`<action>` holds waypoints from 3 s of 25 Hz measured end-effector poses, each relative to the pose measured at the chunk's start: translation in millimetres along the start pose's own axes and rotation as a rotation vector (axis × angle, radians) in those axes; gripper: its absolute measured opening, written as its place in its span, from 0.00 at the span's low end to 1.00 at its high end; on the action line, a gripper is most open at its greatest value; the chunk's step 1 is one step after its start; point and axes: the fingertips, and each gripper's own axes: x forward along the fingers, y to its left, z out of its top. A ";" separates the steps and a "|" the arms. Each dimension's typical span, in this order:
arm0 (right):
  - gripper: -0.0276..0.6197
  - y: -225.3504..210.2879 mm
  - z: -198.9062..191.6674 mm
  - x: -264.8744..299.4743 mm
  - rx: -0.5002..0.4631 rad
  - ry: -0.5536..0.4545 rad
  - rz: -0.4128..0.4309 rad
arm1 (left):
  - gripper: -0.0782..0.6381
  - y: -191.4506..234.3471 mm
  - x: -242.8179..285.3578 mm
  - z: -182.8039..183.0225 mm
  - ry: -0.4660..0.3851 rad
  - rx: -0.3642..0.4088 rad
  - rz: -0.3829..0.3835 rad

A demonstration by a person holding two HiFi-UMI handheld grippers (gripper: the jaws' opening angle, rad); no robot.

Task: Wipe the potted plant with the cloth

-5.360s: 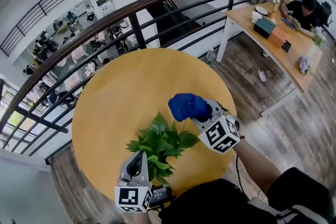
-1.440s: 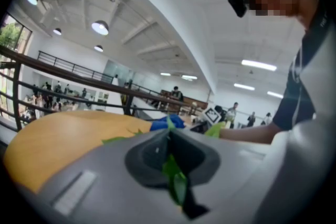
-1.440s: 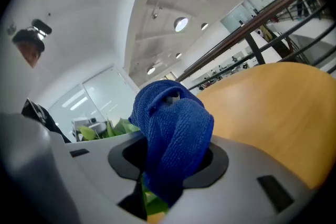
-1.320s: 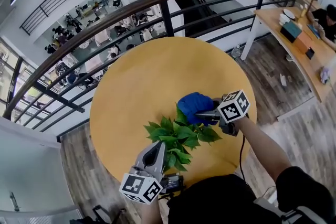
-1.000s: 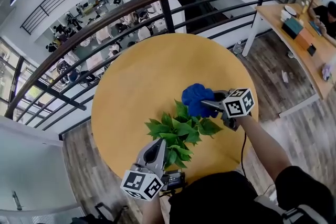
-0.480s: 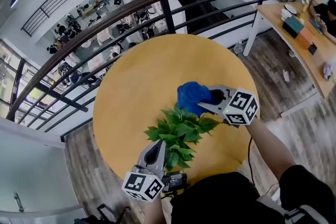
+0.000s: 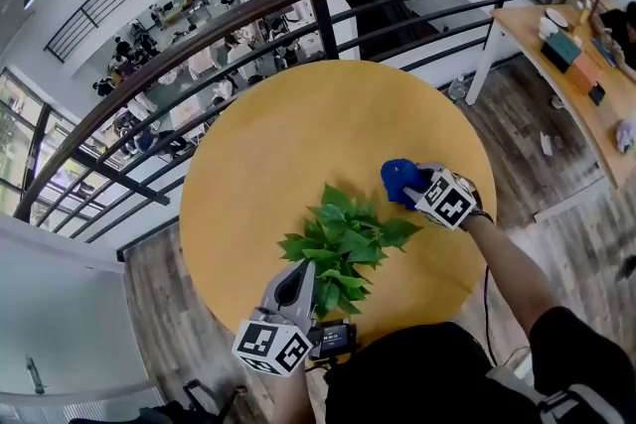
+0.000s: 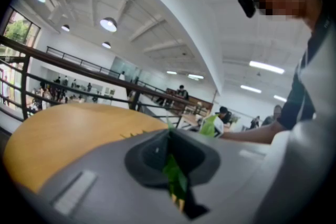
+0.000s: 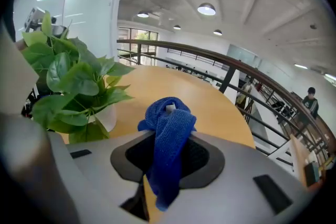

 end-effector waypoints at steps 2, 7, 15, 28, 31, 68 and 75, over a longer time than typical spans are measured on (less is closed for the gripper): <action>0.23 -3.8 16.3 -21.4 -0.019 -0.086 -0.016 | 0.11 -0.8 0.1 -0.6 -0.002 -0.001 -0.003; 0.23 40.5 90.6 -80.3 -0.059 -0.412 0.149 | 0.11 -1.8 0.1 -0.2 -0.004 0.007 -0.003; 0.23 54.6 -1.4 0.1 -0.187 0.015 0.152 | 0.11 3.0 -0.3 -3.0 0.002 0.001 -0.004; 0.23 83.1 97.9 -173.4 -0.112 -0.412 -0.026 | 0.11 4.7 -1.7 0.2 -0.022 0.007 0.025; 0.23 139.7 63.0 -146.8 -0.101 -0.344 0.083 | 0.11 8.5 -2.9 -0.7 -0.030 0.004 0.032; 0.23 68.0 109.9 -16.5 -0.341 -0.100 -0.017 | 0.11 5.9 -2.0 -4.0 -0.016 0.020 0.016; 0.23 -19.9 65.1 -23.1 -0.334 0.057 -0.303 | 0.11 10.8 -4.0 -4.4 -0.028 0.013 0.027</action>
